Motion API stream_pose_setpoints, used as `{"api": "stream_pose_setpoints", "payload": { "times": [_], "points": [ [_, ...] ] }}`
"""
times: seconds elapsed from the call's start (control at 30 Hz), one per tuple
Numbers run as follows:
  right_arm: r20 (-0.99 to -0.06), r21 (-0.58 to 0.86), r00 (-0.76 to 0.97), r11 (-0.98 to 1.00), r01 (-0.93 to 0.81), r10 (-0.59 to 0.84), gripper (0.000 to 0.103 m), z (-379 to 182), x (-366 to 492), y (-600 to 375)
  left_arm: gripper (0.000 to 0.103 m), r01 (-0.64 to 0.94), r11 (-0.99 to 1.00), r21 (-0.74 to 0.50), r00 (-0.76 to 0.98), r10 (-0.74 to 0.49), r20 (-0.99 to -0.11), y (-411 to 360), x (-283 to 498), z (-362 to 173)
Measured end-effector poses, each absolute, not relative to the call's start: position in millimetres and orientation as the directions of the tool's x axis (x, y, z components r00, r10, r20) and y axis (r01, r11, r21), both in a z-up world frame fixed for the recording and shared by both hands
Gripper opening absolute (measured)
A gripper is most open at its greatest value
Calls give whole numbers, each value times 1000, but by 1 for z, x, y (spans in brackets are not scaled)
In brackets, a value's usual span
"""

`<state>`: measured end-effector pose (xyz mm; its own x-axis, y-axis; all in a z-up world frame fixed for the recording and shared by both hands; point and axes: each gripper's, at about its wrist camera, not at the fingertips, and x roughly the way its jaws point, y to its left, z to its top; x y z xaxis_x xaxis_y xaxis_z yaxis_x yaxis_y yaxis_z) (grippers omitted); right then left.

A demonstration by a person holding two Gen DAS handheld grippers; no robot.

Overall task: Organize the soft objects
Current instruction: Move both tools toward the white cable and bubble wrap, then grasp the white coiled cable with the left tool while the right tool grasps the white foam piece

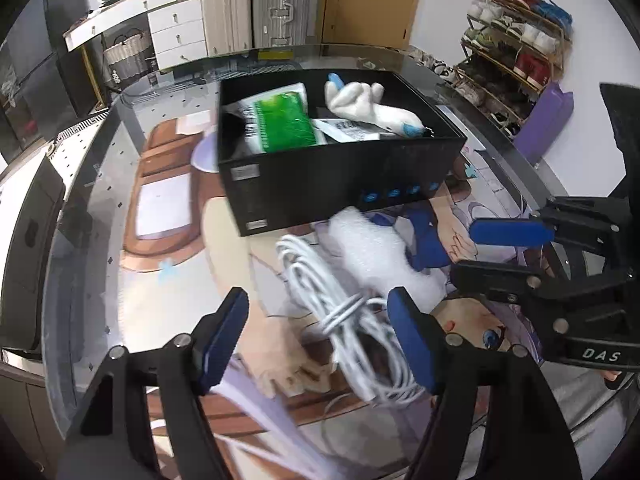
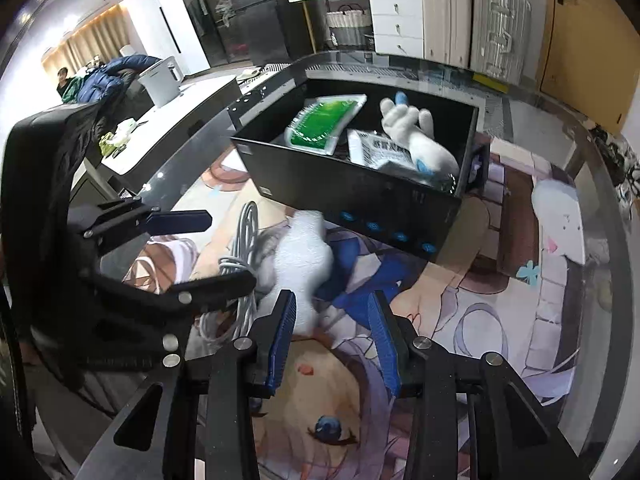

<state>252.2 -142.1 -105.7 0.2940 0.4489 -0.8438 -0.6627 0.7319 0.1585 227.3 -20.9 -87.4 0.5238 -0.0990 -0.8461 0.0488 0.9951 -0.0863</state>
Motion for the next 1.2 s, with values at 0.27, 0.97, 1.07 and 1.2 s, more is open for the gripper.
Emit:
{"api": "stream_pose_setpoints", "payload": {
  "times": [0.27,0.97,1.07,1.2],
  "points": [
    [-847,158,291,734,-661,444,39,-111,258,-135,77,57,995,-78,496,-96,-863,-22,234,-101],
    [-882,27,313,700,-714,352,39,-134,259,-72,80,51,991,-121,498,-130,-857,17,217,-94],
    [-892,37,297,708,-705,342,39,-141,261,-77,80,40,989,-140,486,-141,-863,16,222,-96],
    [-891,22,312,716,-698,331,37,-141,262,-87,80,47,992,-121,474,-129,-871,8,228,-101]
  ]
}}
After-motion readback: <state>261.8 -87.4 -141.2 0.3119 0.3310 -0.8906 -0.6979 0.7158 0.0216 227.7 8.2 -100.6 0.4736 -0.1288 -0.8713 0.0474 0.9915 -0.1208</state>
